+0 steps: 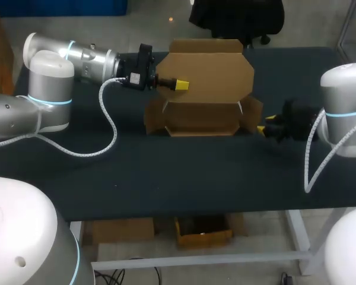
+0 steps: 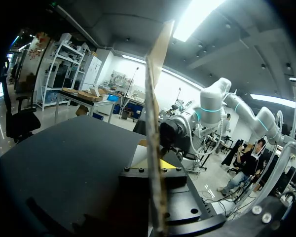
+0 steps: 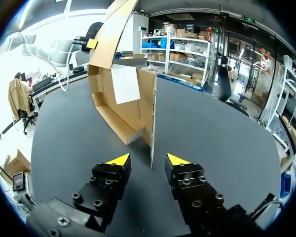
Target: Assemble the packaging by folding the flat box into shape, placing the metal phone stand inside, and closing the box properly
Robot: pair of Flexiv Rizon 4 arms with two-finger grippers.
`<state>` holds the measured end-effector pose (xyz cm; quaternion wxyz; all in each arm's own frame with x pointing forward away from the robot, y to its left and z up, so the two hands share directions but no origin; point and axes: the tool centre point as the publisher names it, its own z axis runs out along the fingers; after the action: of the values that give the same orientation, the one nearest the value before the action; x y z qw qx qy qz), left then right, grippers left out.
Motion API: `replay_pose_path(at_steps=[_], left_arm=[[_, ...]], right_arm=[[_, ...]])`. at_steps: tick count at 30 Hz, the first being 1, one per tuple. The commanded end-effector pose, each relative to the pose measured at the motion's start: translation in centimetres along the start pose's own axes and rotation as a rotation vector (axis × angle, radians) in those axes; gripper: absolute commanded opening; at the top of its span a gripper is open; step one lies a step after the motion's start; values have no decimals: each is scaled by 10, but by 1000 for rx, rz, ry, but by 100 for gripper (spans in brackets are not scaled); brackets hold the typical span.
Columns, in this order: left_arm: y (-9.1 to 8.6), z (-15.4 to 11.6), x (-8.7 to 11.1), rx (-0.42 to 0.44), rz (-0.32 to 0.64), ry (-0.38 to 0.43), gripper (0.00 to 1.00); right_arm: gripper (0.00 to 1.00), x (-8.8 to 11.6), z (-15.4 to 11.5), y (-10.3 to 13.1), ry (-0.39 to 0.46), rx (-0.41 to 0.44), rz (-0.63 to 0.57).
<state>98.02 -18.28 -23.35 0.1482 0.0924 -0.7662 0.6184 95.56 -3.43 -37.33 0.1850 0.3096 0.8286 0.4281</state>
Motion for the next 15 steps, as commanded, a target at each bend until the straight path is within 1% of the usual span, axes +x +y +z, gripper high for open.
replay_pose_path(at_steps=[1,9,15], left_arm=[[3,1,-1,-1,0,1,0],[3,1,-1,-1,0,1,0],[3,1,-1,-1,0,1,0]], right_arm=[[42,-6,8,-1,9,-24,-3],[40,-8,17,9,25,-41,-16],[33,-5,22,15,29,-50,-18]])
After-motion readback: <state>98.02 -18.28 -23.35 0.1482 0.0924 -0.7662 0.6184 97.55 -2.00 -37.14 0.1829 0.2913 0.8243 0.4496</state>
